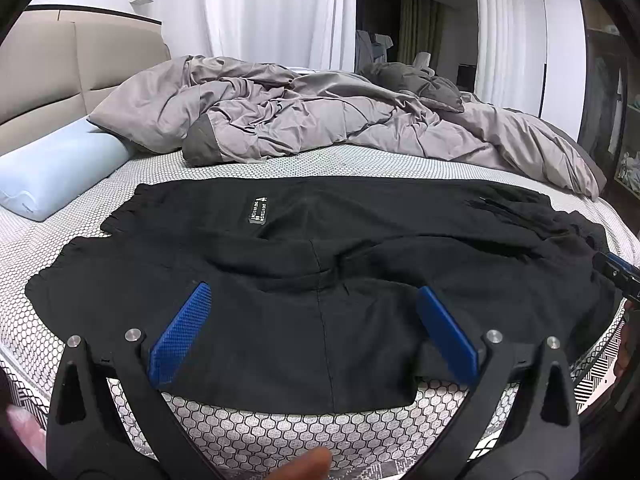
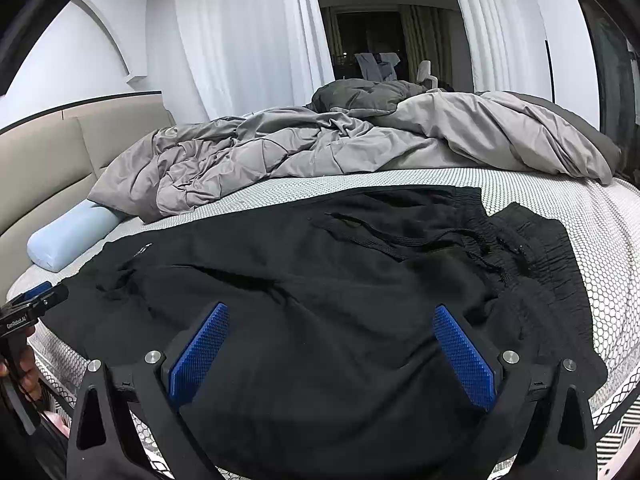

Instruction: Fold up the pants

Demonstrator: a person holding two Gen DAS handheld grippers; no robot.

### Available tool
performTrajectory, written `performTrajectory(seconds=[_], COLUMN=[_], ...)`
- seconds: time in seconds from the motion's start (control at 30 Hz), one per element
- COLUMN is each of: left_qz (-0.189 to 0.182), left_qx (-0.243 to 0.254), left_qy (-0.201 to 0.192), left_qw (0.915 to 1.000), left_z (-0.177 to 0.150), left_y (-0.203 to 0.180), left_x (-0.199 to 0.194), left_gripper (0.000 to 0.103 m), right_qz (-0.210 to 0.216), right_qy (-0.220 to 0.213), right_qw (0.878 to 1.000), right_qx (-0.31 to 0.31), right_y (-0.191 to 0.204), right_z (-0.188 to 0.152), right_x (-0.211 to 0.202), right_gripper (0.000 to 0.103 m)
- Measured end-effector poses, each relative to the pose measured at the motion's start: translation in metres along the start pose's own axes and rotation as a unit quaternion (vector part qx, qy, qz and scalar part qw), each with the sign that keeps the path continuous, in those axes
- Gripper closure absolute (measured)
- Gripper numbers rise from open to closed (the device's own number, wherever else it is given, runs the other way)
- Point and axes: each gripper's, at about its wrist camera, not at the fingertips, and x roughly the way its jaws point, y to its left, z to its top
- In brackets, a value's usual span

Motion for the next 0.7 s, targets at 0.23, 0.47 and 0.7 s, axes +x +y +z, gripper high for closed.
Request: performTrajectory(seconds=[0.23, 0.47, 0.7], left_qz=[-0.001, -0.001, -0.002], left_qx=[0.0, 0.001, -0.001], left_qy=[0.0, 0.0, 0.0], left_qw=[1.0, 1.0, 1.0], left_z=[-0.0001, -0.0002, -0.0002], left_y=[0.0, 0.0001, 0.0006], left_x=[-0.0001, -0.0001, -0.0001], left_gripper=[0.001, 0.001, 0.001], right_qz=[0.001, 0.001, 0.001], right_qy=[0.002, 0.002, 0.001], right_qw=[1.0, 1.0, 1.0], right_qx=[-0.004, -0.004, -0.005], right_y=[0.0019, 0.0019, 0.0021], right_z=[-0.0003, -0.0005, -0.0007], right_x=[0.0002, 0.0003, 0.0005], right_gripper=[0.0, 0.0, 0.0])
